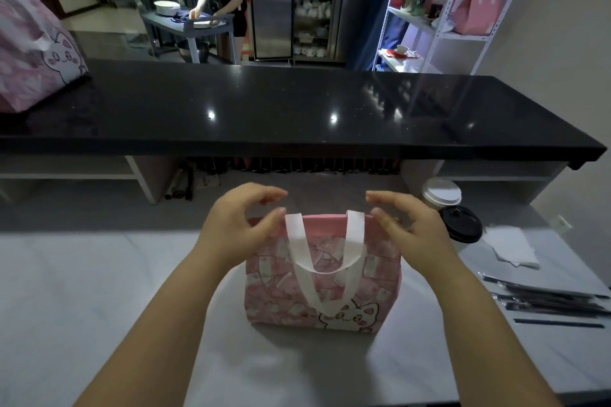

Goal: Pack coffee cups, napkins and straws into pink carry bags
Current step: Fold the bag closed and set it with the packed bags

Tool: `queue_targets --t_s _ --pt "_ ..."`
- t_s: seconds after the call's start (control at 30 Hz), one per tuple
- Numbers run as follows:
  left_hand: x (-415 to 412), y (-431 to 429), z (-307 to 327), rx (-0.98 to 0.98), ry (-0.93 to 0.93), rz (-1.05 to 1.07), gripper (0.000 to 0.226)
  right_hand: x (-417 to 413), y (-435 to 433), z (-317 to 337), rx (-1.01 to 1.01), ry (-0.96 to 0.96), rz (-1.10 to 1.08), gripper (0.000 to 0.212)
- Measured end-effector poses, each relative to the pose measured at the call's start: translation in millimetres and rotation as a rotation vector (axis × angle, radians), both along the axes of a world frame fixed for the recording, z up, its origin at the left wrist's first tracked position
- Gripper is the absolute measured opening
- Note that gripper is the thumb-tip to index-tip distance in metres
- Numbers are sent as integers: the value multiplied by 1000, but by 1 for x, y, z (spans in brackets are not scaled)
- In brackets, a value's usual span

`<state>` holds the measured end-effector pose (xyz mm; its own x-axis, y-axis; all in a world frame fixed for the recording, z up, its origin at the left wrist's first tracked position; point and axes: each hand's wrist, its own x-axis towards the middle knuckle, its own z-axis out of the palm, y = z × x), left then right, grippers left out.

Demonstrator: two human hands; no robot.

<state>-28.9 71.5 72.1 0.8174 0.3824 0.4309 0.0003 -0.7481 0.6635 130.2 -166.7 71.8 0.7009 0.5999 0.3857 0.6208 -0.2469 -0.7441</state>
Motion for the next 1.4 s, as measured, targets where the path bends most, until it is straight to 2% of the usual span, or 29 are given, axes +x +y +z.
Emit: queue_targets --t_s 0.03,0.1,0.17,0.23,0.3,0.4,0.43,0.57,0.7,0.83,0.97,1.13,1.3,1.4 --pt "7 -7 5 44 31 -14 30 -4 7 5 -35 -63 41 30" --pt "24 -22 8 275 163 -11 36 -10 23 7 -243 -283 98 35" --pt "36 -36 -1 478 244 23 28 -18 40 3 -417 -450 76 22" --pt "41 -44 -10 512 233 60 16 -23 47 -4 -409 -501 19 9" --pt "40 -47 -16 503 145 89 5 -25 48 -8 -349 -517 -16 16" --pt "33 -43 -20 526 25 89 5 -21 41 -4 -304 -512 31 9" --pt "28 -38 -21 513 16 85 5 -18 35 -3 -293 -479 40 7" --pt "1 -10 -21 400 64 95 29 -2 3 -4 -249 -346 -49 22" --pt "1 -6 -25 413 58 127 3 1 1 -11 -250 -334 -103 21" --pt "2 -2 -32 353 30 139 3 9 1 -18 -226 -282 -110 23" --pt "-13 19 -44 254 19 134 15 18 -16 -25 -184 -151 -107 26" --pt "16 18 -33 213 -50 258 19 20 -7 -27 -102 -257 -247 23" --pt "33 14 -25 -154 -159 304 44 8 2 -30 49 -404 -382 15" --pt "22 -6 -38 -269 -168 289 33 -14 17 -42 89 -445 -379 9"
